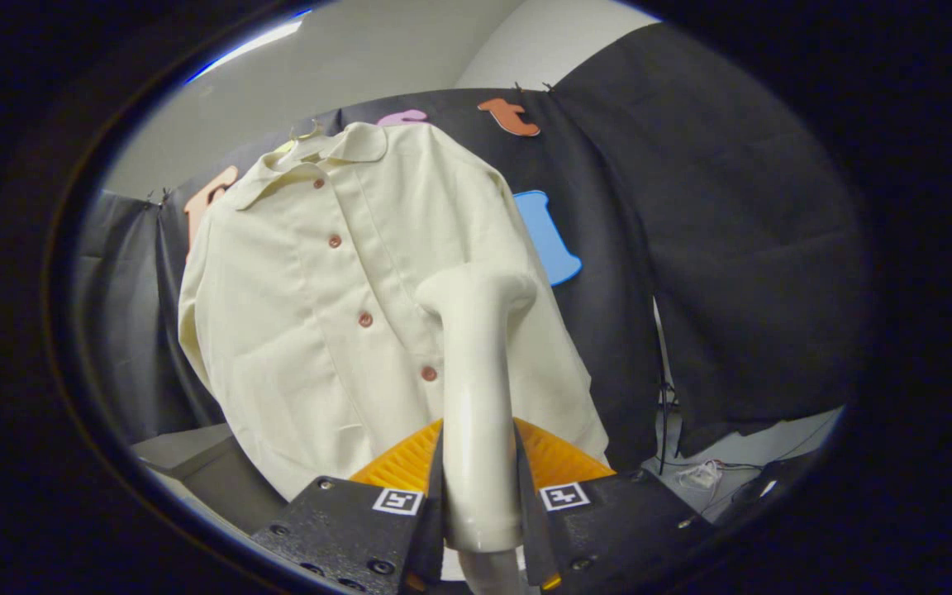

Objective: Iron the clothes twice with a garment steamer, once on the left side and once on the right side.

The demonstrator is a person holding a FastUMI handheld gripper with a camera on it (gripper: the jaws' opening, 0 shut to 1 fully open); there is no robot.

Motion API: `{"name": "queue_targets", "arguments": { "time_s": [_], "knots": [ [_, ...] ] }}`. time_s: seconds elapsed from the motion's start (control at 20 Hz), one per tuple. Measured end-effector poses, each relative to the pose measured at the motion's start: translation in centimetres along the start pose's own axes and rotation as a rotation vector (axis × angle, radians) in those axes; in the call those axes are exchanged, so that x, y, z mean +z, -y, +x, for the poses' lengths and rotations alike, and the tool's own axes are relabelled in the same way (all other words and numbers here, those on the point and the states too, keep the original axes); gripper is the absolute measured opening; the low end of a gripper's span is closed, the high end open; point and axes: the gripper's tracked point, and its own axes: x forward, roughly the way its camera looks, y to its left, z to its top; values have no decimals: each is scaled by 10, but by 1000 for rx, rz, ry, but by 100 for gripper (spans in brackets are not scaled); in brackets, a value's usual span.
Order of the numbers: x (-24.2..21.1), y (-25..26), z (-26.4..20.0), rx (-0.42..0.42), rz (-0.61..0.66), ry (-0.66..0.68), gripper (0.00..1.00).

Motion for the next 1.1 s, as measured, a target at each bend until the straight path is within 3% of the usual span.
{"name": "queue_targets", "arguments": {
  "time_s": [0.5,1.1],
  "knots": [
    [-54,17,-19,-38,51,-79,37],
    [-95,19,-73,-52,151,-116,37]
  ]
}}
